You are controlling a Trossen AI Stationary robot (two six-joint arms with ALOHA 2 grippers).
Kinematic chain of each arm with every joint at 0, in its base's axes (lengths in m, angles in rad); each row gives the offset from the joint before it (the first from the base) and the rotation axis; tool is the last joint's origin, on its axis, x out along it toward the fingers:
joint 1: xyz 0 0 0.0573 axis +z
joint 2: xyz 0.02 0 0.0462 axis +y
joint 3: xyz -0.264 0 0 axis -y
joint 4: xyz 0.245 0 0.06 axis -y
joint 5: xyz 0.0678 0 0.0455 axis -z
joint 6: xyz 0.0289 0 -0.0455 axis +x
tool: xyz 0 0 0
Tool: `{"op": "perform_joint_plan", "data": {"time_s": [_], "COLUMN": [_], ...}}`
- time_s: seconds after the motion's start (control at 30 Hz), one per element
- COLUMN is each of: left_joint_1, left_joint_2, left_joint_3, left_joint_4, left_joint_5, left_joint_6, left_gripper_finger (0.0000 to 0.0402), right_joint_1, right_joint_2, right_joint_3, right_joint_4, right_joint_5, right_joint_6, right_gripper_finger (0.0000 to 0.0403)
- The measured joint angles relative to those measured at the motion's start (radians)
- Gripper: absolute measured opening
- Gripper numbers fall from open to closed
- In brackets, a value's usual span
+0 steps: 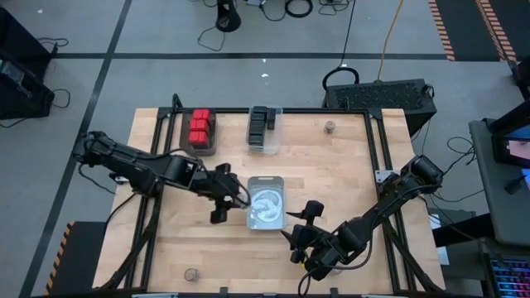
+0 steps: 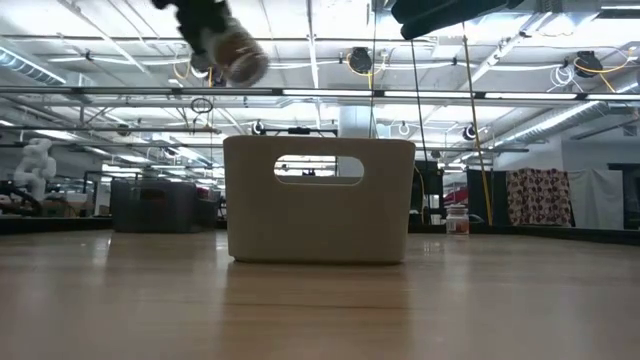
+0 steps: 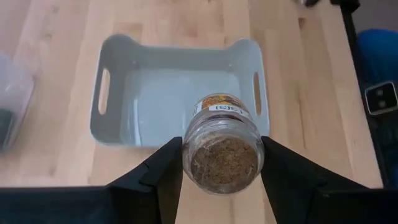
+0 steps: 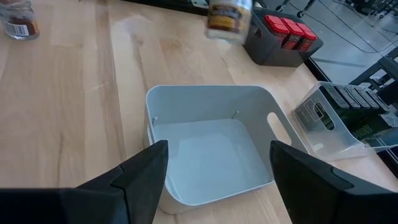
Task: Sort spices by type
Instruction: Put the brown seasoning bottle into the gray bin
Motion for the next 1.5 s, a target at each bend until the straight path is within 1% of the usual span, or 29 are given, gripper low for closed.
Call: {"op": "perform_joint_plan", "data": {"time_s": [0.23,0.37,0.63,0.9,1.23,1.37,1.5], "left_joint_1": [0.082,0.135,0.228,0.244,0.250,0.256,0.258], "left_joint_2": [0.111,0.188,0.345,0.465,0.544,0.550,0.550], "left_joint_3": [0.000,0.008,0.095,0.214,0.230,0.230,0.230], "left_joint_4": [0.106,0.165,0.102,-0.018,-0.067,-0.077,-0.080], "left_joint_5": [0.049,0.054,0.054,0.065,0.053,0.044,0.040], "left_joint_6": [0.111,0.159,0.186,0.229,0.257,0.257,0.257], "left_gripper_finger": [0.0185,0.0185,0.0185,0.0185,0.0185,0.0185,0.0197], "right_joint_1": [-0.005,-0.012,-0.013,-0.013,-0.013,-0.013,-0.013], "right_joint_2": [0.000,0.000,0.000,0.000,0.000,0.000,0.000], "right_joint_3": [0.000,0.000,0.000,0.000,0.000,0.000,0.000], "right_joint_4": [0.000,0.000,0.000,-0.002,-0.011,-0.014,-0.015], "right_joint_5": [0.000,-0.012,-0.049,-0.053,-0.053,-0.053,-0.053], "right_joint_6": [-0.003,-0.003,-0.006,-0.007,-0.004,-0.003,-0.003], "right_gripper_finger": [0.0263,0.0263,0.0263,0.0263,0.0263,0.0263,0.0263]}}
